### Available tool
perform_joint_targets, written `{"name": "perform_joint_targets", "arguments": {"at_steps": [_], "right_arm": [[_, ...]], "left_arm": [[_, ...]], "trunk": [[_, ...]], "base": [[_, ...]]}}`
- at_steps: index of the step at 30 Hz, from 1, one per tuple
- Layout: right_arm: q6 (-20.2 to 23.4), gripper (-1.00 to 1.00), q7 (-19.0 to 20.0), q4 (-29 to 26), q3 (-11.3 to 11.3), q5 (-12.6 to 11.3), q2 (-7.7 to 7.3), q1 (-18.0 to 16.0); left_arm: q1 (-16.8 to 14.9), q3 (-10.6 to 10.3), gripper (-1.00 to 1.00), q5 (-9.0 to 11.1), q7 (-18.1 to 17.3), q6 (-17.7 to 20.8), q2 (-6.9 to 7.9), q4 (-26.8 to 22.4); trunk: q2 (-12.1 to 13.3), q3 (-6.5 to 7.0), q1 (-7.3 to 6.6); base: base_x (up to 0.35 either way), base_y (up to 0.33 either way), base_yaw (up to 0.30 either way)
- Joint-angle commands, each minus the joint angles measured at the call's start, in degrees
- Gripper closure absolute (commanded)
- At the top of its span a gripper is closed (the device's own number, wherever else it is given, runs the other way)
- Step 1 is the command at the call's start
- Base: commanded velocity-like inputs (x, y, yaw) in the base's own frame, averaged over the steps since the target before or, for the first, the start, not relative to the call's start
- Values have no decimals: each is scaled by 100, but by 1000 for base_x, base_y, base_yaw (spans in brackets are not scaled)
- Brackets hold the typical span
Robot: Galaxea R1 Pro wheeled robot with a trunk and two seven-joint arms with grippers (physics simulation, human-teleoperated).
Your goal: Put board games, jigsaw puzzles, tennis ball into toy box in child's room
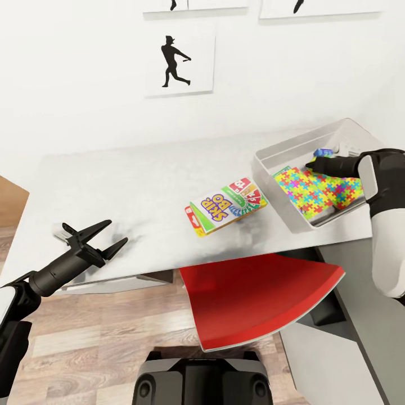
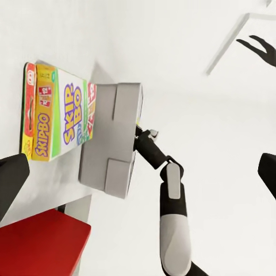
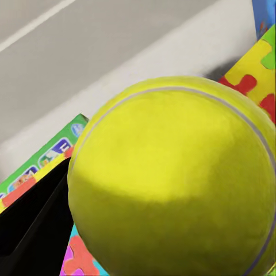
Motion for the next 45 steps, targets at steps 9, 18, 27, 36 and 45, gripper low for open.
{"name": "perform_joint_targets", "arguments": {"at_steps": [9,18,27,36,45], "right_arm": [[-222,100,-19,345,-2,-51,9,-12],[-346,-100,-15,500,-1,-50,4,-110],[-364,-100,-12,524,6,-58,-5,-142],[-367,-100,-5,502,1,-72,-31,-150],[-333,-100,-1,384,-8,-76,-73,-175]], "left_arm": [[-3,4,-100,-56,-63,18,1,2],[-3,4,-100,-56,-64,18,1,2],[-3,4,-100,-56,-65,24,1,3],[-3,4,-100,-56,-70,23,1,1],[-3,4,-100,-56,-72,25,1,0]], "trunk": [[-9,-7,3],[-9,-7,3],[-9,-7,3],[-9,-7,3],[-9,-7,3]], "base": [[0,0,0],[0,0,0],[0,0,0],[0,0,0],[0,0,0]]}}
